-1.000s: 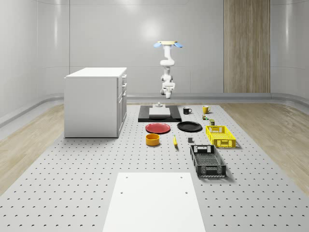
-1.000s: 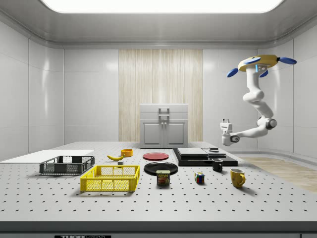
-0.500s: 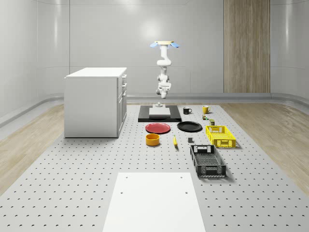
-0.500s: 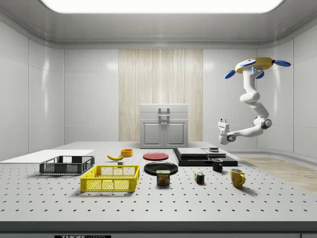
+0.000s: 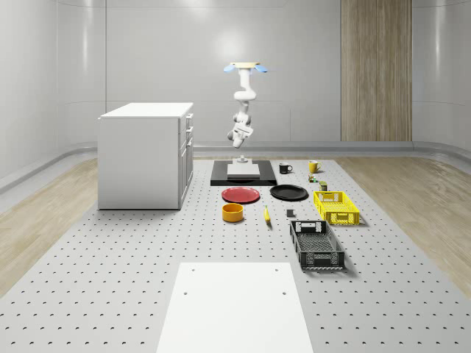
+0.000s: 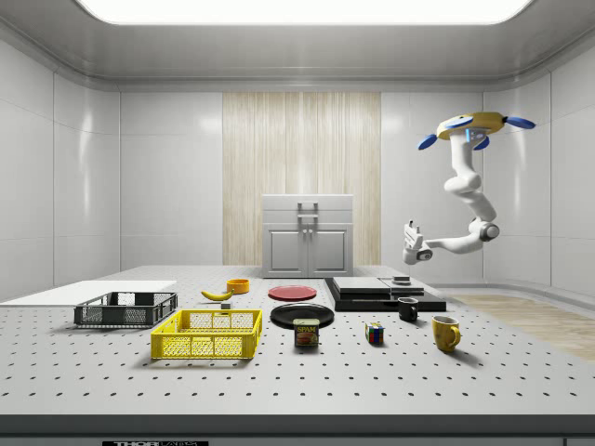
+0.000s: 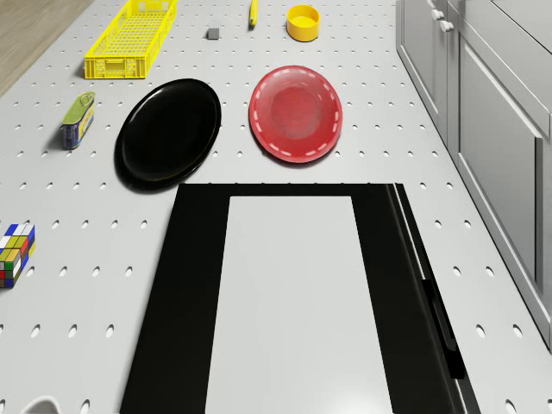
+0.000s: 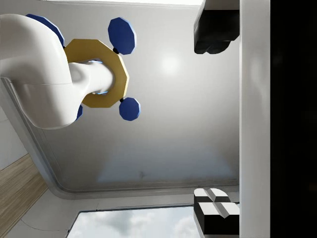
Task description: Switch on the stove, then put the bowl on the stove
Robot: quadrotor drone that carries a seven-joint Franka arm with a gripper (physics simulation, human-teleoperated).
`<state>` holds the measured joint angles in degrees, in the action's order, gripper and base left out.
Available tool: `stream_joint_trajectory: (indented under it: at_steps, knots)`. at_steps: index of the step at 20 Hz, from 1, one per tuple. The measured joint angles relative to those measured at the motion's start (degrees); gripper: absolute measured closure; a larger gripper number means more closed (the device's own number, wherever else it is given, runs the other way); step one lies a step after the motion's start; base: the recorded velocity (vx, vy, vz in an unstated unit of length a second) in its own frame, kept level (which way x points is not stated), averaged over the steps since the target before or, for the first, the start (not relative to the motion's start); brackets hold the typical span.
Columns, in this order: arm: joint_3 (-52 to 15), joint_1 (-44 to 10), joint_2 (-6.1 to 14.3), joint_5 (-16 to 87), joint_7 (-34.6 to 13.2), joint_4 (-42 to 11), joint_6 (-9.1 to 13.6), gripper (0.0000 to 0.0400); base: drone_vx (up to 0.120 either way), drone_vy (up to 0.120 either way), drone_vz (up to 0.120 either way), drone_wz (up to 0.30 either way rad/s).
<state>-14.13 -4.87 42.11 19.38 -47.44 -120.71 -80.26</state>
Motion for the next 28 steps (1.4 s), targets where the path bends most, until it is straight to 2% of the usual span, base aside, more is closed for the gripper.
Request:
stream_joint_trajectory:
  at_steps: [4,6,9,12,15,18,21,24,28]
  knots:
    - [-11.2,-3.9,1.4,16.7,-2.9,-5.9,-0.8,0.0000,0.000,-0.030,-0.010,0.000]
    - [-18.3,-6.8,2.6,28.1,-5.4,-11.5,-1.4,0.0000,0.000,0.000,-0.120,0.000]
    - [-29.3,-12.8,5.0,47.5,-11.2,-22.5,-1.4,0.0000,0.000,0.000,-0.120,0.000]
    - [-38.5,-21.0,7.5,65.8,-18.8,-32.8,0.8,0.0000,0.000,0.000,-0.120,0.000]
    - [-45.4,-30.3,9.8,79.2,-26.1,-39.5,4.7,0.0000,0.000,0.000,-0.120,0.000]
    - [-50.0,-38.5,11.9,87.1,-31.8,-42.8,8.6,0.0000,0.000,0.000,-0.120,0.000]
    - [-53.0,-44.5,13.8,91.2,-35.7,-44.2,11.3,0.0000,0.013,0.000,-0.120,0.000]
    - [-54.9,-48.5,15.4,93.2,-38.3,-44.9,12.8,0.0000,0.120,0.000,-0.120,0.000]
    - [-56.5,-51.7,17.1,94.2,-40.5,-45.2,13.5,0.0000,0.120,0.000,-0.120,0.000]
